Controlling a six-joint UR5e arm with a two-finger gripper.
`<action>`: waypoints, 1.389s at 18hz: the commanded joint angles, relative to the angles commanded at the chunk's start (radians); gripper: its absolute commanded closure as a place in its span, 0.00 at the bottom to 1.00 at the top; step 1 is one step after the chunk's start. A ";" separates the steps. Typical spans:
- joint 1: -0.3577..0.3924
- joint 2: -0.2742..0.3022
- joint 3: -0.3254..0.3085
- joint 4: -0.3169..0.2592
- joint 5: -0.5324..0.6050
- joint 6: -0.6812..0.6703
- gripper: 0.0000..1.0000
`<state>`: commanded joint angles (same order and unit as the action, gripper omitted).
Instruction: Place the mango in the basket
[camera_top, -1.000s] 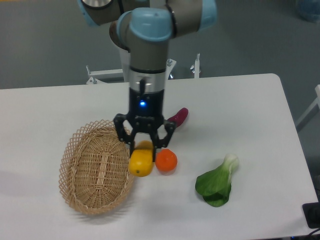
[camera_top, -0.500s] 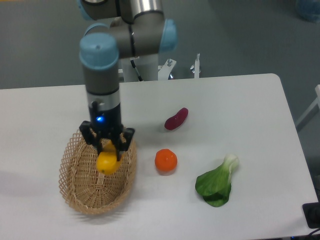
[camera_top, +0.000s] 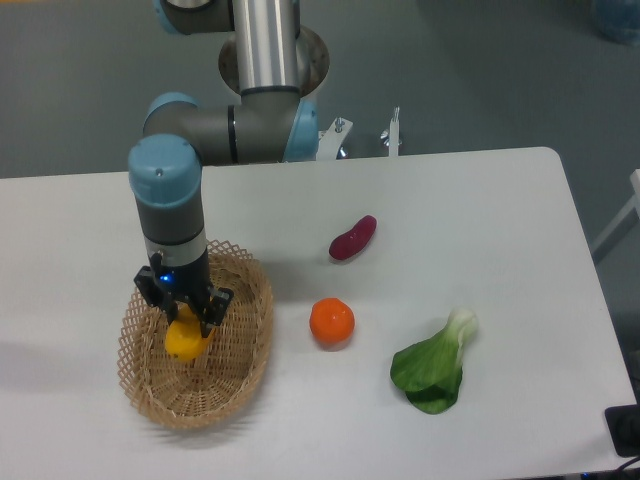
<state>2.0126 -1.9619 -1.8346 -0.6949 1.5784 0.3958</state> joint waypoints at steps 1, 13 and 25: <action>0.000 -0.003 0.000 0.002 0.000 -0.002 0.62; 0.000 -0.011 0.005 0.002 0.003 0.005 0.23; 0.150 0.113 0.052 -0.099 0.035 0.104 0.00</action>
<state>2.1627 -1.8486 -1.7825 -0.7942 1.6137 0.4996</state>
